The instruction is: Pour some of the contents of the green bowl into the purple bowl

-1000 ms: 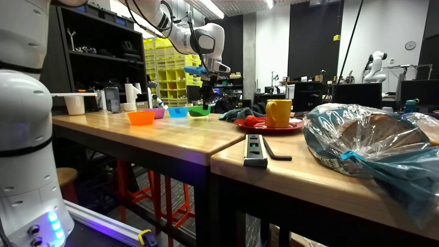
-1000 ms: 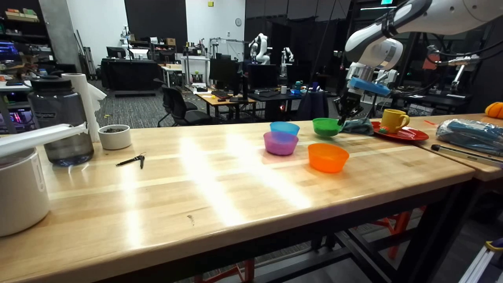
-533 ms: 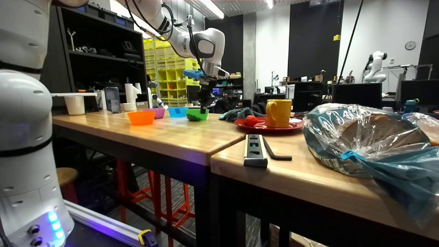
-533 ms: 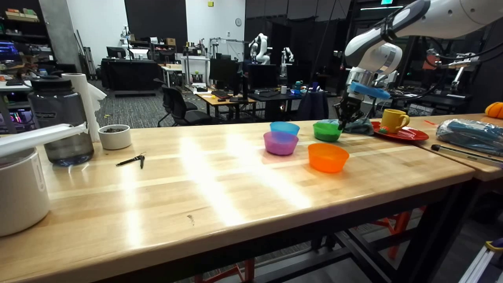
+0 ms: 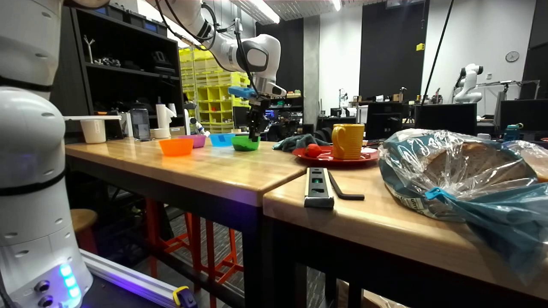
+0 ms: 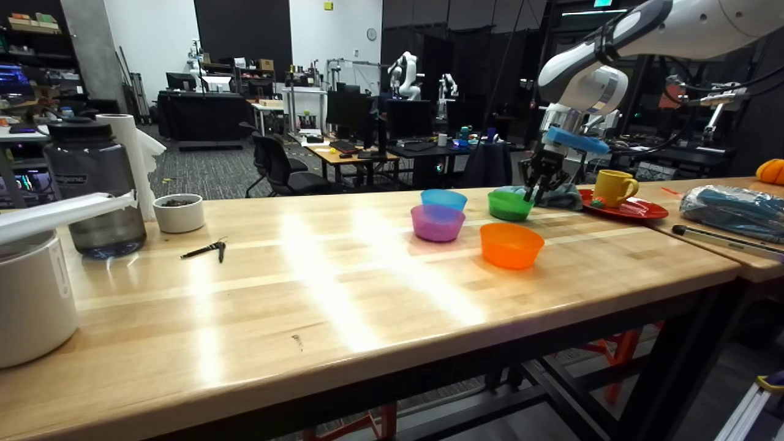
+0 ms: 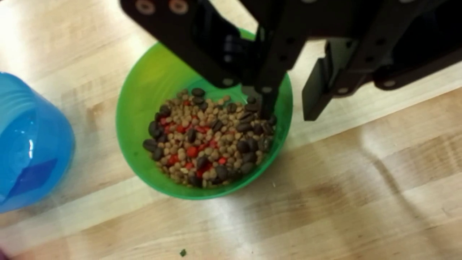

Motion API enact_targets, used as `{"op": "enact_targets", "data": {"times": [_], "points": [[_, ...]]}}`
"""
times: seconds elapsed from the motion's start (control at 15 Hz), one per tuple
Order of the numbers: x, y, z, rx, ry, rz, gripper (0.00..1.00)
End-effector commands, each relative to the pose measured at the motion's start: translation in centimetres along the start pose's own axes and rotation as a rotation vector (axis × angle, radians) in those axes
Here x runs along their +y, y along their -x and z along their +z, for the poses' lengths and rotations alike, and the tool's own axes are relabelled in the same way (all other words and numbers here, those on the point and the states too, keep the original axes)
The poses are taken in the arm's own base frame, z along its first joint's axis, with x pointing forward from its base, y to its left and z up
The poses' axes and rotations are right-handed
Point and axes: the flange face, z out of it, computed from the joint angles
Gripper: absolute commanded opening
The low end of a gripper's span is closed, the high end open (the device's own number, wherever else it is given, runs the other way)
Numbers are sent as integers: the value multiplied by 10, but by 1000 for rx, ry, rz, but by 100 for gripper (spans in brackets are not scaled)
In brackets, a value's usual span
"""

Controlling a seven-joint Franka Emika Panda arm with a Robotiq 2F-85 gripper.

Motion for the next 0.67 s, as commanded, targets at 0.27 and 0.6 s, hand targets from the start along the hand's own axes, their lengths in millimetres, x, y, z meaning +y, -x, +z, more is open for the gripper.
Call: {"op": "enact_targets", "data": {"times": [0.27, 0.6], "points": [[-1, 26, -31, 44, -14, -72, 87], [-9, 49, -54, 55, 7, -183, 100]]}}
